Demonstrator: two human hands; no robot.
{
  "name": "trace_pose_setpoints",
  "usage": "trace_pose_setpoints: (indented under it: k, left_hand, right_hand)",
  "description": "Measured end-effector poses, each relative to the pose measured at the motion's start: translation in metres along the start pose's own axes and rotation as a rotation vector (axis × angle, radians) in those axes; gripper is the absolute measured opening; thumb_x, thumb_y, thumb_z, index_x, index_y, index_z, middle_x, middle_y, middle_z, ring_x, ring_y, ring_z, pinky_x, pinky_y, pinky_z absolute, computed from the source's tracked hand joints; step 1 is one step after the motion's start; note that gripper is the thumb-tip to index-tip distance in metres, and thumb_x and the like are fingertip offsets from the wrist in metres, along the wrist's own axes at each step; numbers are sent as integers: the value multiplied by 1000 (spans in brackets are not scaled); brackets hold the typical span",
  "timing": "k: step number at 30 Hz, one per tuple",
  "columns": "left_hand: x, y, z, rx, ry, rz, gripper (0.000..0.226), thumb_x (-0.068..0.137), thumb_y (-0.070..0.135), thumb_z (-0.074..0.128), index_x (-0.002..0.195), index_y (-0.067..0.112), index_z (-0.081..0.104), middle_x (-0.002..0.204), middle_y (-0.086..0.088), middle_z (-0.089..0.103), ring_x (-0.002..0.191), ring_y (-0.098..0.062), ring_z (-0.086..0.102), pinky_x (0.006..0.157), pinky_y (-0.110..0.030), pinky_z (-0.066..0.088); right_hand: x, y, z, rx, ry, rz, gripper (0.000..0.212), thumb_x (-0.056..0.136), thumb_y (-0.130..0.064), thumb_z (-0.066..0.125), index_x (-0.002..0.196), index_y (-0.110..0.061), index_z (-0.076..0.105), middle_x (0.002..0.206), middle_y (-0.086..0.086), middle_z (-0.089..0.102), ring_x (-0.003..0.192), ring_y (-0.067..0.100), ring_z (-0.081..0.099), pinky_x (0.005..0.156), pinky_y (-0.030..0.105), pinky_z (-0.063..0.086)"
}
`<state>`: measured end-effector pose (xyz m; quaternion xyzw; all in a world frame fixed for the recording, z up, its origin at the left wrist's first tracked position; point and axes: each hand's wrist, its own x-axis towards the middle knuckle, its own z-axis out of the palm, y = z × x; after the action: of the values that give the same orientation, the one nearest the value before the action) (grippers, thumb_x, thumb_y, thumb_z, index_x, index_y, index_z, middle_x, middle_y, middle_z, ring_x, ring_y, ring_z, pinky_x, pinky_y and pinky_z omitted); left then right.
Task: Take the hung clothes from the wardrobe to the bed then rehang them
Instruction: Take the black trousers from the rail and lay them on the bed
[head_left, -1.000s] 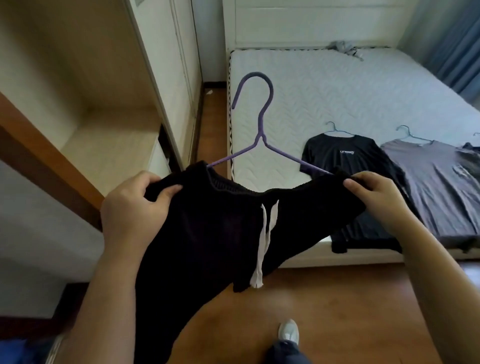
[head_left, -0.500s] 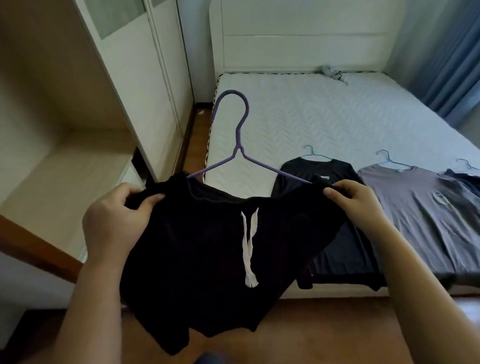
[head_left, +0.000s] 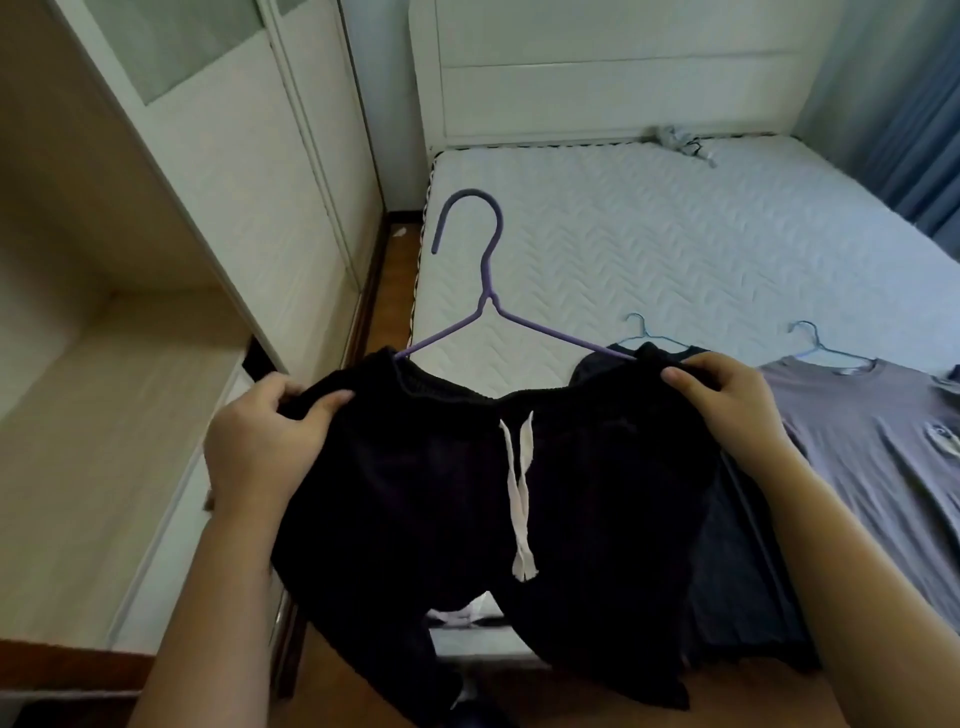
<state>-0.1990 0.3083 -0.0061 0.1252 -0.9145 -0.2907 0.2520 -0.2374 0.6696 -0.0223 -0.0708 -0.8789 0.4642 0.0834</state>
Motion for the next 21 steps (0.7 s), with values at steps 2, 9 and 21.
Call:
trace_pose_setpoints:
  k: [2, 9, 21]
  left_hand:
    - [33, -5, 25, -9, -33, -15, 36, 72, 40, 71, 81, 6, 64, 70, -8, 62, 66, -24, 52, 59, -31, 40]
    - [157, -17, 139, -71, -137, -41, 34, 76, 42, 67, 80, 9, 62, 74, -4, 61, 72, -25, 56, 61, -32, 42]
    - [285, -72, 398, 17, -355, -176, 32, 81, 43, 61, 78, 12, 53, 63, 6, 47, 62, -17, 45, 50, -28, 30]
  right_hand:
    - [34, 2, 14, 7, 11, 29, 9, 84, -24, 63, 84, -15, 63, 75, -7, 61, 73, 8, 54, 65, 12, 39]
    - [164, 25, 67, -7, 20, 107, 13, 85, -27, 62, 86, -14, 63, 80, -1, 62, 78, 14, 55, 68, 24, 39]
    - [400, 154, 184, -140, -42, 191, 30, 89, -29, 56, 104, -4, 62, 103, 12, 64, 96, 27, 56, 78, 27, 33]
